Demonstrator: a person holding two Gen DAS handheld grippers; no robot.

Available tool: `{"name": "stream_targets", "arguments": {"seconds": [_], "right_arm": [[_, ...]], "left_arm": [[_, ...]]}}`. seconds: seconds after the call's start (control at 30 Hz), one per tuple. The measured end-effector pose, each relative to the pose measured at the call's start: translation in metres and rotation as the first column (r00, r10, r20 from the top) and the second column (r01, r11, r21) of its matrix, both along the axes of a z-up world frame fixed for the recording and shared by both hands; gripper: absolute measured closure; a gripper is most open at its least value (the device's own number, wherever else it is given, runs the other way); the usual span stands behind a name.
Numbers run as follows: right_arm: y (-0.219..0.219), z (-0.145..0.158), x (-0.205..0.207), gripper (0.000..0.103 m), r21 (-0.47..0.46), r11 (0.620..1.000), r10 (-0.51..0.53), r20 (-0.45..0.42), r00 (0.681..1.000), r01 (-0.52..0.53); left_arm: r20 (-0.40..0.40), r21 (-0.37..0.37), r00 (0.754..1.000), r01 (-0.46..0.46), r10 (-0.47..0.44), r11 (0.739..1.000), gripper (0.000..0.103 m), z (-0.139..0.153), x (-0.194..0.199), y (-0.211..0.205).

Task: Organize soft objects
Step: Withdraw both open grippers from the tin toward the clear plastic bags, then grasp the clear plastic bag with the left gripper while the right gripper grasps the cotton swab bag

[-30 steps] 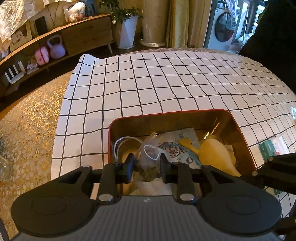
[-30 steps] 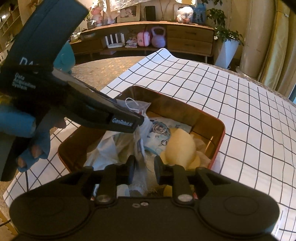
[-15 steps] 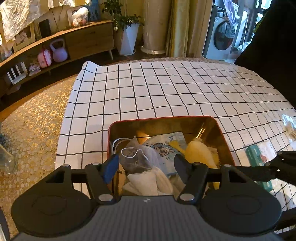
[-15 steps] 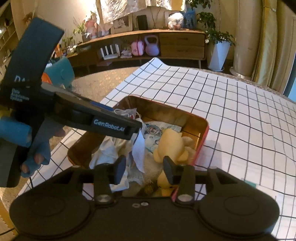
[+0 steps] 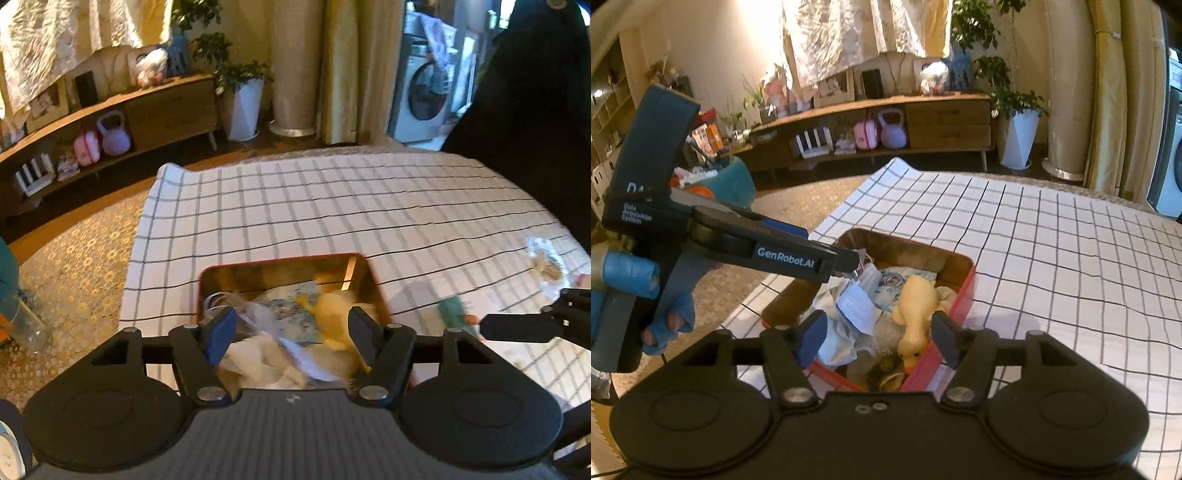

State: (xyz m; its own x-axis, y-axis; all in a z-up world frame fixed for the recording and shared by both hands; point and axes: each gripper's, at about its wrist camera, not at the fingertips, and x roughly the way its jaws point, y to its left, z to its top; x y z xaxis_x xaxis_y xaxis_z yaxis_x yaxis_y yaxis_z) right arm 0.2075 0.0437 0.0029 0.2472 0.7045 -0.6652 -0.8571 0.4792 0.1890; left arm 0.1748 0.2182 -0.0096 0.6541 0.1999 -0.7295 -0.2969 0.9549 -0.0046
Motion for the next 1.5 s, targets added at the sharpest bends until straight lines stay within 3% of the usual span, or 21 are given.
{"name": "stream_targets", "arguments": {"seconds": [0.1,0.2,0.5,0.77,0.9,1.13,1.5], "right_arm": [[-0.015,0.009,-0.003,0.037,0.015,1.000,-0.008,0.014,1.000,0.008],[-0.033,0.017,-0.006,0.031,0.040,0.999,-0.023,0.020,1.000,0.022],[-0.103,0.033,-0.004,0.017,0.093,0.990,-0.109,0.027,0.994,0.106],[-0.169,0.034,0.003,0.009,0.089,0.979,-0.191,0.046,0.981,0.186],[-0.199,0.033,0.012,0.009,0.077,0.971,-0.232,0.059,0.971,0.227],[-0.239,0.036,0.047,0.009,0.032,0.960,-0.279,0.076,0.957,0.278],[-0.276,0.032,0.137,0.009,-0.105,0.945,-0.303,0.069,0.951,0.309]], "left_arm": [[0.027,0.009,0.999,0.032,-0.032,0.999,0.036,0.011,-0.005,-0.020],[0.051,0.004,0.997,0.058,-0.058,0.998,0.023,0.020,-0.008,-0.039],[0.104,0.023,0.983,0.152,-0.153,0.988,0.019,0.033,-0.004,-0.107],[0.134,-0.015,0.967,0.221,-0.217,0.975,0.017,0.026,0.013,-0.160],[0.143,-0.028,0.954,0.269,-0.262,0.963,0.006,0.019,0.027,-0.187],[0.163,-0.070,0.935,0.331,-0.316,0.941,0.006,0.008,0.054,-0.227],[0.168,-0.098,0.938,0.321,-0.303,0.942,0.006,-0.019,0.108,-0.261]]}}
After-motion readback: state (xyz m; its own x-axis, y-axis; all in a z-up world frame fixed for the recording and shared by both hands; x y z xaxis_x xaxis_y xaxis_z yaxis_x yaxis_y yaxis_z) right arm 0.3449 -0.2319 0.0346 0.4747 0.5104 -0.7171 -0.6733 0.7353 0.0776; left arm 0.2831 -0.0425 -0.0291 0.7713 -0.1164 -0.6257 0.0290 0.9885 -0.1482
